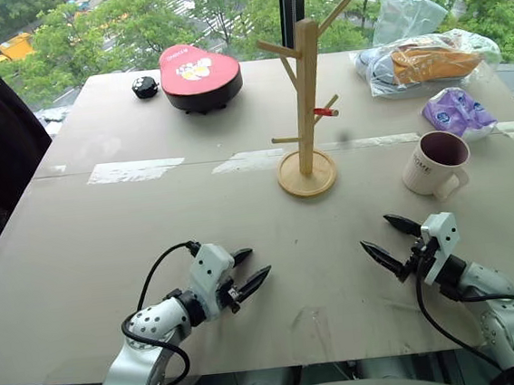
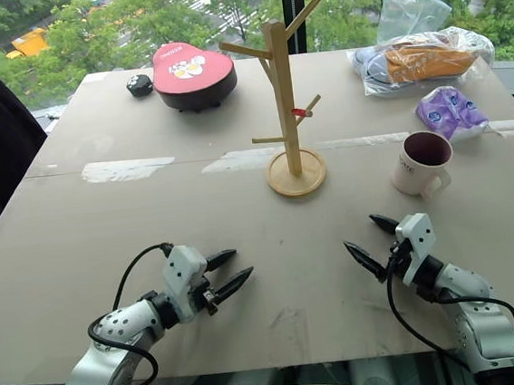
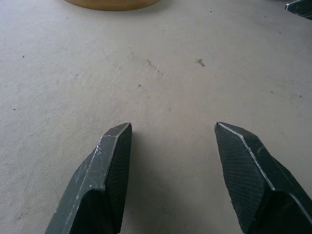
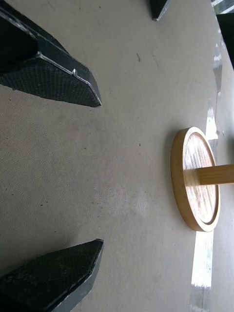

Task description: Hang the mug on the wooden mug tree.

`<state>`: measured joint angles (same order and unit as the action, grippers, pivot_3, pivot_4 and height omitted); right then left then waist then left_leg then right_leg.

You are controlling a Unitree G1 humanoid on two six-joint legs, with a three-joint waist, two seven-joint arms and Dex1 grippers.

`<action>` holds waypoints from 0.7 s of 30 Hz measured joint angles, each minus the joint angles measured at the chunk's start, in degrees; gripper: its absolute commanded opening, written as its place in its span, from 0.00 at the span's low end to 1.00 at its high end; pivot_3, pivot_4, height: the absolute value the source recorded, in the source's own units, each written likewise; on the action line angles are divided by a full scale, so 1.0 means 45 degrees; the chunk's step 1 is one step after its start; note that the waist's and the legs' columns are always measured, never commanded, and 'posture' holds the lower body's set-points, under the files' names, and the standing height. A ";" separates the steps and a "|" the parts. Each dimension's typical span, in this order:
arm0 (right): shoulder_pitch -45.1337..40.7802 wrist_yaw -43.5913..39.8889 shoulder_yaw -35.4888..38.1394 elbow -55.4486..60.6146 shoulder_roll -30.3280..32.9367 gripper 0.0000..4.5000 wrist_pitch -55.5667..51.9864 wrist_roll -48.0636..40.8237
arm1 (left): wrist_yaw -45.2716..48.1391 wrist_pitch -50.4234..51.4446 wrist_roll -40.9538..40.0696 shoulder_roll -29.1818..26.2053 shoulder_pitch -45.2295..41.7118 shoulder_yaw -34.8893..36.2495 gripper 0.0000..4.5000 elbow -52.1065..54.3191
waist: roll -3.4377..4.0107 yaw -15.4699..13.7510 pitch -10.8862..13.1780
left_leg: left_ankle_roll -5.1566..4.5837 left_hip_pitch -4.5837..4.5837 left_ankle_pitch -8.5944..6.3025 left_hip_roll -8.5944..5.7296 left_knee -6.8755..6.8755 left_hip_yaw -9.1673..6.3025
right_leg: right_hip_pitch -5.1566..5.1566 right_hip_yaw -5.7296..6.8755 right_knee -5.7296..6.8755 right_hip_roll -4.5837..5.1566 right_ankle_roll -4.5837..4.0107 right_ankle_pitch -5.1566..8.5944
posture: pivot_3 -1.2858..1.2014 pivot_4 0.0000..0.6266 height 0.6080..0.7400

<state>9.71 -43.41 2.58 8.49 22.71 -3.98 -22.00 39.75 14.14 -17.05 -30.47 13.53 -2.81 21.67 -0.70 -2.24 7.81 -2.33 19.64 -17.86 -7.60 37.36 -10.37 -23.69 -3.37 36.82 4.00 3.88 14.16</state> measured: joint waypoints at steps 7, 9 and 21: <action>0.0148 0.0189 0.0043 0.0102 -0.0068 0.97 0.0046 0.0049 | 0.0139 -0.0206 -0.0009 0.0481 -0.0835 -0.0034 0.61 -0.0844 | 0.0005 -0.0005 -0.0006 | 0.0003 0.0000 0.0002 0.0000 0.0014 -0.0022 | 0.0006 0.0029 0.0002 0.0000 -0.0011 -0.0008 | 0.52 0.24 1.00; 0.0188 0.0256 0.0044 0.0145 -0.0068 0.97 0.0079 0.0050 | 0.0243 -0.0350 -0.0004 0.0540 -0.0869 -0.0028 0.61 -0.0966 | 0.0006 -0.0009 -0.0006 | 0.0003 0.0000 0.0002 0.0000 0.0014 -0.0023 | 0.0004 0.0029 0.0002 0.0001 -0.0011 -0.0009 | 0.52 0.24 1.00; 0.0561 0.0945 0.0076 0.0550 -0.0212 0.97 0.0065 0.0268 | 0.0334 -0.0477 0.0011 0.0838 -0.1440 -0.0242 0.61 -0.1442 | 0.0006 -0.0019 -0.0006 | 0.0004 0.0007 0.0002 -0.0002 0.0016 -0.0033 | 0.0004 0.0038 0.0001 0.0003 -0.0012 -0.0009 | 0.52 0.24 1.00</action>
<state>12.23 -39.16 2.92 10.97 21.76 -3.68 -20.80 41.25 12.00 -17.00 -26.70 7.05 -3.90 15.18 -0.68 -2.32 7.78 -2.32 19.67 -17.85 -7.61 37.43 -10.52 -23.67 -3.20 36.82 4.01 3.83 14.12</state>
